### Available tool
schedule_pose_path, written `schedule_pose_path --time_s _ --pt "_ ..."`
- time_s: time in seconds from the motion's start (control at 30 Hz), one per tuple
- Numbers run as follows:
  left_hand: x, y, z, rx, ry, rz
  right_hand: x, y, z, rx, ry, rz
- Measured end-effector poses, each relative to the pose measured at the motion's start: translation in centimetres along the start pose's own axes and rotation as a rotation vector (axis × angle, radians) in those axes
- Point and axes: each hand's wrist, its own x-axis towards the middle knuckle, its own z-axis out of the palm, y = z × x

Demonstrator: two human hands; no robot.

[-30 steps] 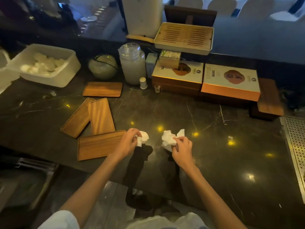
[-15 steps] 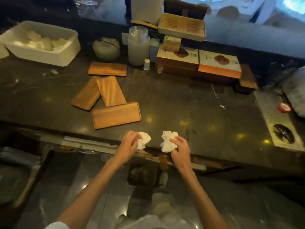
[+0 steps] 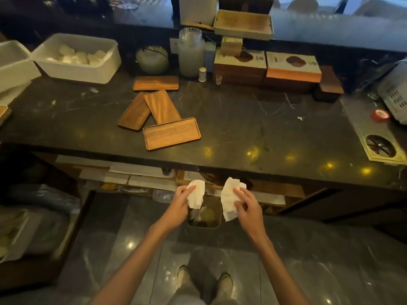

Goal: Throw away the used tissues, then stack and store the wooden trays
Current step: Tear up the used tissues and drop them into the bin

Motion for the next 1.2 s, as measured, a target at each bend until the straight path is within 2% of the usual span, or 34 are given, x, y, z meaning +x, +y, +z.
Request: schedule_pose_path --time_s 0.23,0.47,0.6,0.77,0.87,1.1,1.2 --pt "-1.2 -1.4 1.2 0.01 0.188 -0.014 -1.4 1.5 -0.7 0.069 -0.039 0.069" --pt "2.2 -5.7 -0.3 0.04 0.066 0.0 -2.6 2.1 2.6 -0.102 -0.041 0.176" --pt "6.2 -10.5 -0.8 0.114 -0.049 -0.016 -0.9 4.3 6.8 -0.1 0.017 0.284" --pt "12.5 -18.1 1.5 0.283 -0.16 0.021 4.4 11.4 15.2 -0.118 0.068 0.407" --pt "17.1 -24.7 4.3 0.334 -0.168 -0.004 7.5 18.4 20.0 -0.086 0.088 0.471" --pt "24.8 -40.7 12.7 0.262 -0.147 -0.128 11.8 36.2 29.5 0.008 0.064 0.655" --pt "28.6 -45.9 16.3 0.39 -0.209 -0.158 13.5 42.7 31.9 -0.004 0.071 0.697"
